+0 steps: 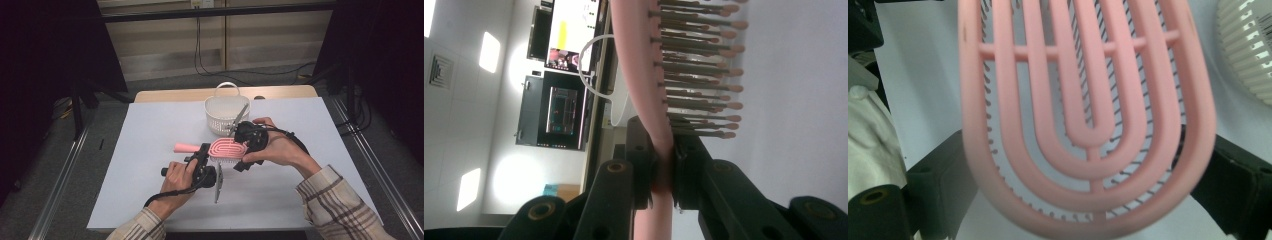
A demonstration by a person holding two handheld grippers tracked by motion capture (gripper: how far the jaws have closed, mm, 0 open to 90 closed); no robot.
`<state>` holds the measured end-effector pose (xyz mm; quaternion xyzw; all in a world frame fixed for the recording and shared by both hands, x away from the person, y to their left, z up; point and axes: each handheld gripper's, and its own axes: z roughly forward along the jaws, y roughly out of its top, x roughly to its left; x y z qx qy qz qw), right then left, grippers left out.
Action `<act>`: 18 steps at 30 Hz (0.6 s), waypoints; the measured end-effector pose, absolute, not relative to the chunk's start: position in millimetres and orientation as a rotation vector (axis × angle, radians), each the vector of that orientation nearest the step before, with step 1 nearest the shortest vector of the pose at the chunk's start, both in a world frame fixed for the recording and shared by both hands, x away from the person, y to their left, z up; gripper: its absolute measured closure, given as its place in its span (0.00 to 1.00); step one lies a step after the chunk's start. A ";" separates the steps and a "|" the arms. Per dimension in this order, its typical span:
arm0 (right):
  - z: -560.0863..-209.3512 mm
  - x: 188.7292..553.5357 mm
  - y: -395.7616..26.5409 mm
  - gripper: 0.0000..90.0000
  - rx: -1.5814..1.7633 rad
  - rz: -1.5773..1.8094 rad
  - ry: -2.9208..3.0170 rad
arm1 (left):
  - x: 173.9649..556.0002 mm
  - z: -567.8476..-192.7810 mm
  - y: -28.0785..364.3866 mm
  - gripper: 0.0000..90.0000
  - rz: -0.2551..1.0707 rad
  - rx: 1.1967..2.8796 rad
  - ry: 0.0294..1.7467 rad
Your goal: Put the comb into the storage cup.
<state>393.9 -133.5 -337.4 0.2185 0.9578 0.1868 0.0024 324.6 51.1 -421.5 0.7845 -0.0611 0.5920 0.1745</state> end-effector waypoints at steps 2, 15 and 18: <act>-337.7 392.8 -135.7 0.09 0.674 0.610 3.007 | 324.6 -420.9 51.5 0.90 1.682 2.222 -0.177; -336.9 389.3 -149.3 0.08 0.718 0.668 2.969 | 324.8 -416.1 60.0 0.90 1.675 2.178 -0.109; -335.8 387.0 -151.8 0.07 0.704 0.665 2.961 | 325.0 -413.6 64.2 0.90 1.668 2.168 -0.083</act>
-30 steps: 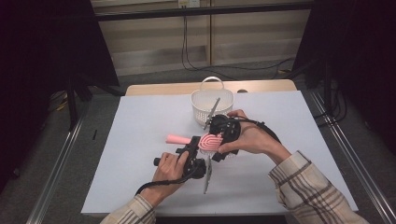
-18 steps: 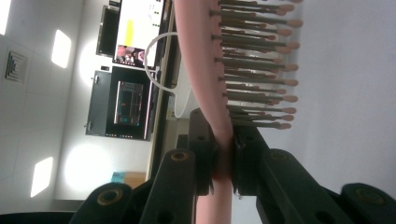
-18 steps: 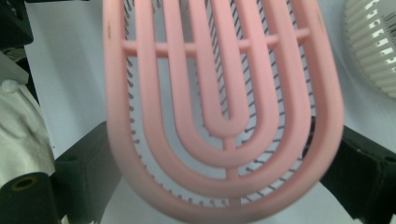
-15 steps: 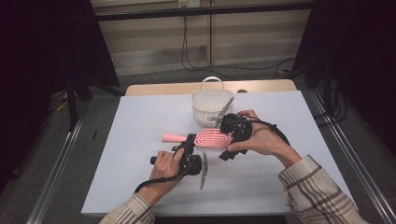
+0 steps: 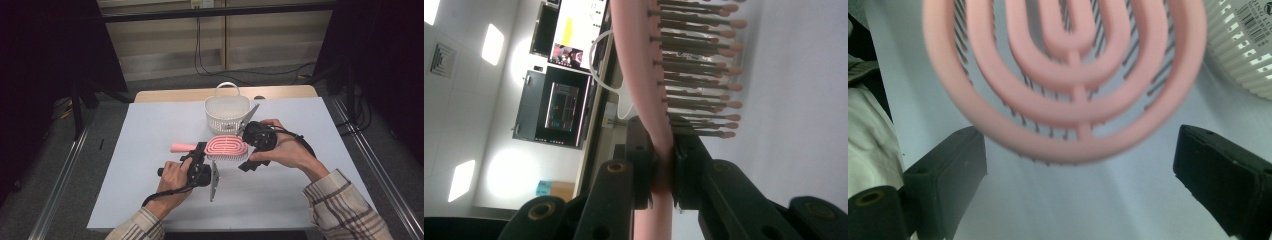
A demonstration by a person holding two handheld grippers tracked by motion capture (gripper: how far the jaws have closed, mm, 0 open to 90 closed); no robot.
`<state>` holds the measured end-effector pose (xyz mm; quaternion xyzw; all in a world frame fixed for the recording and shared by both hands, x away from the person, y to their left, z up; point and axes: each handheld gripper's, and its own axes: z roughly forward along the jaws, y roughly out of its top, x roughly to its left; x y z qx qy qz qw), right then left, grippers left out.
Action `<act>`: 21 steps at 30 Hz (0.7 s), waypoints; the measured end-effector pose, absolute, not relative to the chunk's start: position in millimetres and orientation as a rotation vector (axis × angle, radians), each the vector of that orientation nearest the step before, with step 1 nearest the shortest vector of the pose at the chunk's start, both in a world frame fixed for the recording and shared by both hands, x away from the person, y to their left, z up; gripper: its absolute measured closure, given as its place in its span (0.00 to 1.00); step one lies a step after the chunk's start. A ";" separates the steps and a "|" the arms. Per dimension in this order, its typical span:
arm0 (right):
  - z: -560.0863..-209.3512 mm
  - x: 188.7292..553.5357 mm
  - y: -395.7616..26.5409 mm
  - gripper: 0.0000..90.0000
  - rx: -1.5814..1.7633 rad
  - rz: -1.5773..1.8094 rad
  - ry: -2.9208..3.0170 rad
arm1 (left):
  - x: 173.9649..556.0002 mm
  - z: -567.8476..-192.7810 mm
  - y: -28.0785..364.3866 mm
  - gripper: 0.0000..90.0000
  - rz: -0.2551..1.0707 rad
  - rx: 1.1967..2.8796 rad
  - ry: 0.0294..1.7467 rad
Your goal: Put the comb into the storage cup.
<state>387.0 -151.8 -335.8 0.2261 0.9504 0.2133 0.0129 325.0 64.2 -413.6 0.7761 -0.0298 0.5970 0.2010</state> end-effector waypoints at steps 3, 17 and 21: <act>-334.1 384.8 -154.9 0.07 0.702 0.694 2.949 | 326.2 -412.9 67.5 0.90 1.649 2.182 -0.075; -336.9 379.2 -172.5 0.07 0.748 0.775 2.875 | 330.4 -406.4 76.2 0.90 1.540 2.162 0.003; -338.0 375.9 -178.7 0.06 0.740 0.784 2.850 | 330.9 -403.3 77.5 0.90 1.488 2.141 0.019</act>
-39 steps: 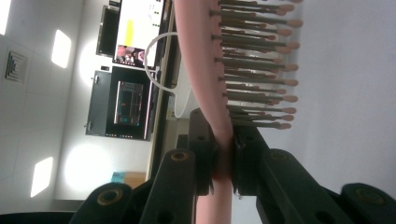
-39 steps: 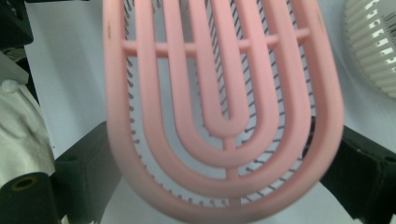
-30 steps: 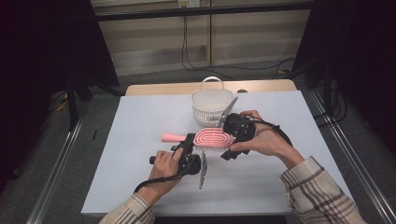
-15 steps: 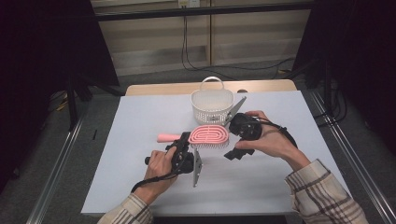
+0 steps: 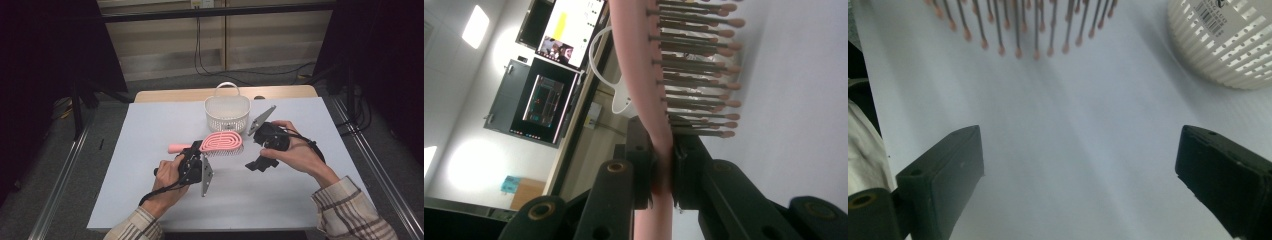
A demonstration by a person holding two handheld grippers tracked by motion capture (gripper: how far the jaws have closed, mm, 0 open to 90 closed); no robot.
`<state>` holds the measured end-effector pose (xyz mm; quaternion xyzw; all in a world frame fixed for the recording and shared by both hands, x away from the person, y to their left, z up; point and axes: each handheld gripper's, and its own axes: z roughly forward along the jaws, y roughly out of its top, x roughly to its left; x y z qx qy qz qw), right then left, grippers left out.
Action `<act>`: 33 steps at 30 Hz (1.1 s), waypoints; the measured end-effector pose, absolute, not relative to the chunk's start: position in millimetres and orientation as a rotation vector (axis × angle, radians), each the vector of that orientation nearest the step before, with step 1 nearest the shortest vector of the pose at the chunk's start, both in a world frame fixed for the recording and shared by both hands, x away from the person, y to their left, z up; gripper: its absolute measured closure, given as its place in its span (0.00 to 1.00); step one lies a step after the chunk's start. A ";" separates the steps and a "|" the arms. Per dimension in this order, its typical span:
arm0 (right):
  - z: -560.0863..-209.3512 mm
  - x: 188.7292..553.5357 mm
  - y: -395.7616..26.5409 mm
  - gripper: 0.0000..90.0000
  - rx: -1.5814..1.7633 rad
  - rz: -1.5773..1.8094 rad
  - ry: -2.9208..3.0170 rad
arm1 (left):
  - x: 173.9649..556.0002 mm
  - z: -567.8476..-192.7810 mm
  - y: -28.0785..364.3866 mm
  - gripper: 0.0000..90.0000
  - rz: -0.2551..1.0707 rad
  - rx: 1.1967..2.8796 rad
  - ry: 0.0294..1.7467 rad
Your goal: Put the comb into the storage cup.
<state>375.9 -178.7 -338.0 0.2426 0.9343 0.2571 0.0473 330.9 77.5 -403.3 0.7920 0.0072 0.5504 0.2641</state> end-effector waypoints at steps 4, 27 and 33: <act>-340.1 373.7 -182.6 0.06 0.760 0.782 2.825 | 332.2 -401.1 79.6 0.90 1.420 2.138 0.061; -347.7 362.4 -189.0 0.07 0.743 0.911 2.704 | 351.3 -395.9 110.0 0.90 1.012 1.982 0.271; -353.2 360.5 -187.6 0.07 0.728 0.944 2.682 | 353.8 -396.0 112.8 0.90 0.951 1.958 0.313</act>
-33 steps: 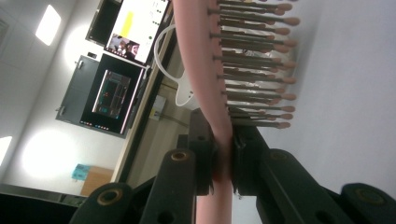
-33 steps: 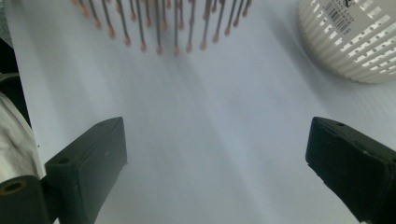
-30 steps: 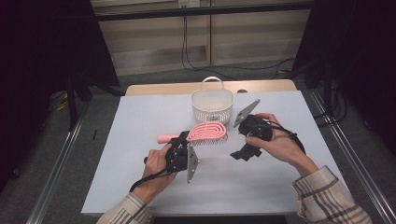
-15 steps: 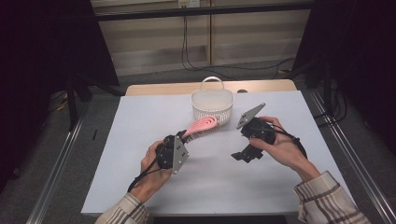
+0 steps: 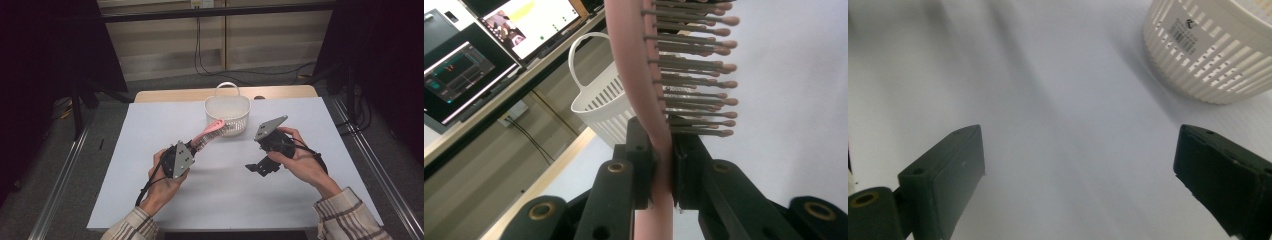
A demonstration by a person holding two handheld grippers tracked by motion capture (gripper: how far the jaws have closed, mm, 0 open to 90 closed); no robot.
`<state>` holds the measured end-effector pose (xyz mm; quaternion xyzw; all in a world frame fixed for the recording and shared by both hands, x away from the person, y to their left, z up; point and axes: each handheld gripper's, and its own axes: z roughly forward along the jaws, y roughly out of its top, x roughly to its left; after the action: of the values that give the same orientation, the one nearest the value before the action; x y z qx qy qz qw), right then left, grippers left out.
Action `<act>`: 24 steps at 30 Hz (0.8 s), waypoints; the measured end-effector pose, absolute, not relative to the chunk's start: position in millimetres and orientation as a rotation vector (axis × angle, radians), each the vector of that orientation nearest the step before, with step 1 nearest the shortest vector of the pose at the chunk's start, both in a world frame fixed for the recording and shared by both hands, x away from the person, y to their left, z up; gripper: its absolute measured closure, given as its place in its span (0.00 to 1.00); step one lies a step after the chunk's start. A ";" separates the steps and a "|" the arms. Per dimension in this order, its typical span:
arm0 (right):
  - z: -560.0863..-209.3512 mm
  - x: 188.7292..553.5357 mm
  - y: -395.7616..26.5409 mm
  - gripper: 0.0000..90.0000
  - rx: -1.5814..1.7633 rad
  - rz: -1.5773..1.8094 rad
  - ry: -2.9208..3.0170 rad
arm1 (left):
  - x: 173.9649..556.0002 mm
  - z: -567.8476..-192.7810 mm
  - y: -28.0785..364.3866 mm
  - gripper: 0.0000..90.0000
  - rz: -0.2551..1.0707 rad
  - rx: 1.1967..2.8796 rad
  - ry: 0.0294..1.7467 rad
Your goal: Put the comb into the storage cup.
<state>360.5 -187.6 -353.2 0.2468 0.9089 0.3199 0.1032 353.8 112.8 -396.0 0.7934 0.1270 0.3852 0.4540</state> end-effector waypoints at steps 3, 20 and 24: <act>-356.1 359.4 -187.7 0.07 0.712 0.983 2.649 | 353.5 -395.8 113.6 0.90 0.897 1.940 0.334; -368.6 351.4 -197.1 0.08 0.786 1.260 2.485 | 355.2 -394.4 116.7 0.90 0.646 1.850 0.410; -371.6 348.8 -200.7 0.10 0.783 1.333 2.422 | 355.4 -394.9 116.1 0.90 0.580 1.827 0.428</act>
<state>348.8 -200.7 -371.6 0.2701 0.8354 0.4598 0.1335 355.4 116.1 -394.9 0.7735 0.1814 0.2454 0.5555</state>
